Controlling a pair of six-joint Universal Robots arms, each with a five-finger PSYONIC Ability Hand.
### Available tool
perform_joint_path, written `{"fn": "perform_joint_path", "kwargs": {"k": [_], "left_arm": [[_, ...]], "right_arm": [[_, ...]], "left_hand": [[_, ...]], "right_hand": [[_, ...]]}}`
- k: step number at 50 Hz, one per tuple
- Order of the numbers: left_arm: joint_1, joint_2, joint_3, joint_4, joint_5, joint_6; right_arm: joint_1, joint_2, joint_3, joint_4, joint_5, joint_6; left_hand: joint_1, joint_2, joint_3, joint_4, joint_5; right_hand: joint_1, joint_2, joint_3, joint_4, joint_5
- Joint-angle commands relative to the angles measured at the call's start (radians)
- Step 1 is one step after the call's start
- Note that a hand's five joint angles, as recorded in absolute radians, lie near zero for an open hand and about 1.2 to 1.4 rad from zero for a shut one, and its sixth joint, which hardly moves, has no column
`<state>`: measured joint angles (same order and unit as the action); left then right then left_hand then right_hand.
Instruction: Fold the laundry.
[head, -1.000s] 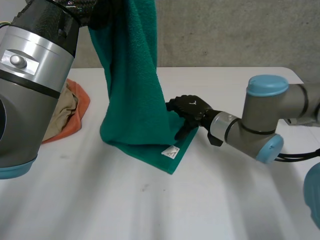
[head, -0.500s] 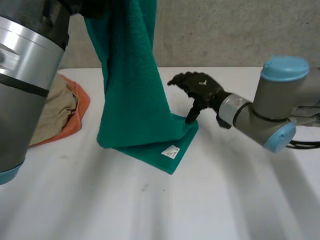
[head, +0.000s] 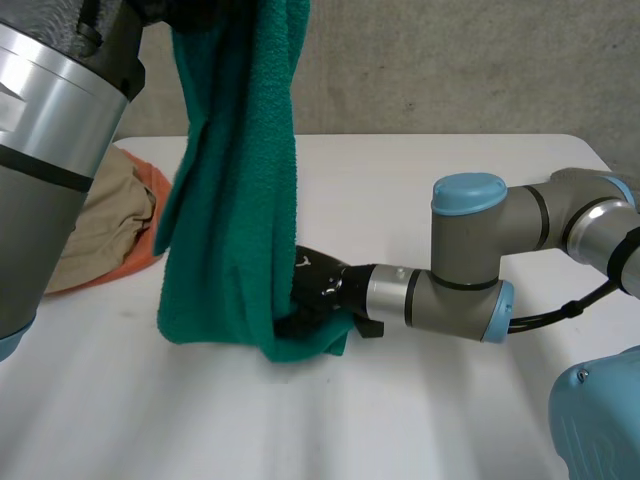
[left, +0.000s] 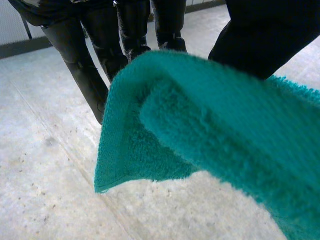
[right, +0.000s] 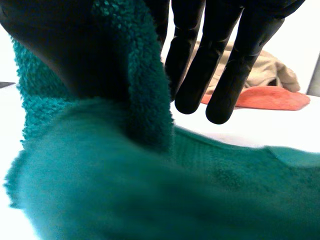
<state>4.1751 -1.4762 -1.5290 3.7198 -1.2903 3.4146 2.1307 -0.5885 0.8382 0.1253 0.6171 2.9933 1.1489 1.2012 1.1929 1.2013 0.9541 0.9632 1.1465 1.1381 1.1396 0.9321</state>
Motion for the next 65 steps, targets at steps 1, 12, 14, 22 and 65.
{"fn": "perform_joint_path", "kwargs": {"k": [1, 12, 14, 22, 65], "left_arm": [[0.043, -0.067, 0.033, 0.003, -0.006, 0.002], [0.083, -0.156, 0.154, 0.026, -0.061, 0.008], [0.1, -0.183, 0.171, 0.038, -0.09, 0.008], [0.109, -0.283, 0.095, 0.048, -0.098, 0.011], [0.072, -0.34, -0.119, -0.393, -0.259, 0.143]], "right_arm": [[-0.067, -0.011, -0.125, -0.044, 0.304, 0.012], [-0.175, -0.339, 0.071, -0.453, 0.657, 0.006], [-0.189, -0.393, 0.114, -0.505, 0.684, 0.004], [-0.209, -0.493, 0.292, -0.523, 0.698, -0.005], [-0.307, -0.717, 0.891, -0.265, 0.705, -0.444]], "left_hand": [[0.247, 0.195, 0.203, 0.195, 0.268], [0.247, 0.195, 0.203, 0.195, 0.268], [0.247, 0.195, 0.203, 0.195, 0.268], [0.247, 0.195, 0.203, 0.195, 0.268], [-0.659, -0.712, -0.703, -0.712, -0.639]], "right_hand": [[0.433, 0.25, 0.258, 0.257, 0.29], [0.433, 0.25, 0.258, 0.257, 0.29], [0.433, 0.25, 0.258, 0.257, 0.29], [0.433, 0.25, 0.258, 0.257, 0.29], [-0.62, -0.803, -0.795, -0.796, -0.763]]}}
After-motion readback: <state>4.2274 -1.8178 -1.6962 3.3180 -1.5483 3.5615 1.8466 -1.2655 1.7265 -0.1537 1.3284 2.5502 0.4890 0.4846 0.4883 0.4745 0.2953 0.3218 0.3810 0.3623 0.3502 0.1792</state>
